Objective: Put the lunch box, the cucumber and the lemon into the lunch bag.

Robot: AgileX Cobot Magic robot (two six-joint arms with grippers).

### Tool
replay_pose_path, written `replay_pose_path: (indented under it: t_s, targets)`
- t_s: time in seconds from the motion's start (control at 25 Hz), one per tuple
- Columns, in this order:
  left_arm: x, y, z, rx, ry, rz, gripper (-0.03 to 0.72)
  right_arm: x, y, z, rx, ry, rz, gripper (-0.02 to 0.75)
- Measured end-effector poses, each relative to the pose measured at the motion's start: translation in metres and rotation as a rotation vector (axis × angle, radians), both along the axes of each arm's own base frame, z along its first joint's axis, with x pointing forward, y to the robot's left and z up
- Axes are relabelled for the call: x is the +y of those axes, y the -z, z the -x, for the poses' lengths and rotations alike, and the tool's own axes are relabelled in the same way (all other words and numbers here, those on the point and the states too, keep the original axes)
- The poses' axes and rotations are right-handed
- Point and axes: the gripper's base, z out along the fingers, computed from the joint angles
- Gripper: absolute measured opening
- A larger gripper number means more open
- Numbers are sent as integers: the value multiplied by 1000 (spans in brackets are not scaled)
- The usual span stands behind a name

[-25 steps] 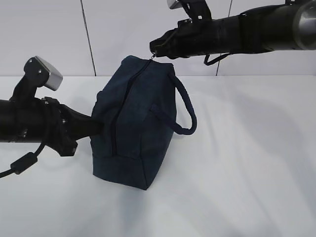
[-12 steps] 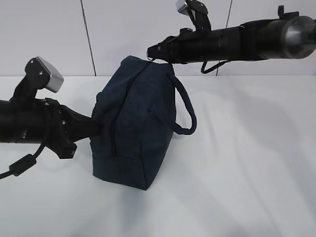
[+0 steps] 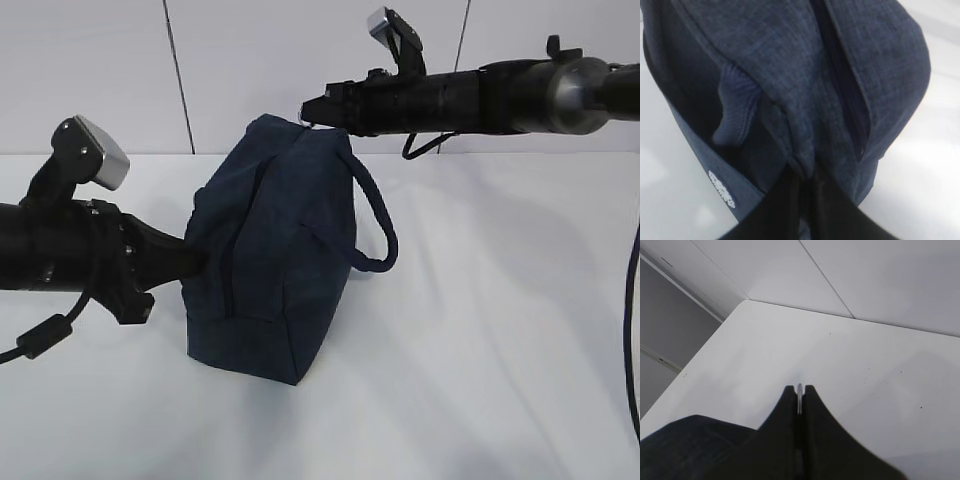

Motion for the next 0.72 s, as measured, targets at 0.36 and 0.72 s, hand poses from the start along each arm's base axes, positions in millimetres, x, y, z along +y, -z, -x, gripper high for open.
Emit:
replay_pose_path:
  t_s: [0.36, 0.72]
  targets:
    - [0, 0, 0, -2, -1, -4, -5, 0, 27, -7, 85, 34, -76, 8]
    - [0, 6, -1, 15, 8, -10, -5, -9, 49, -12, 150, 65, -130, 8]
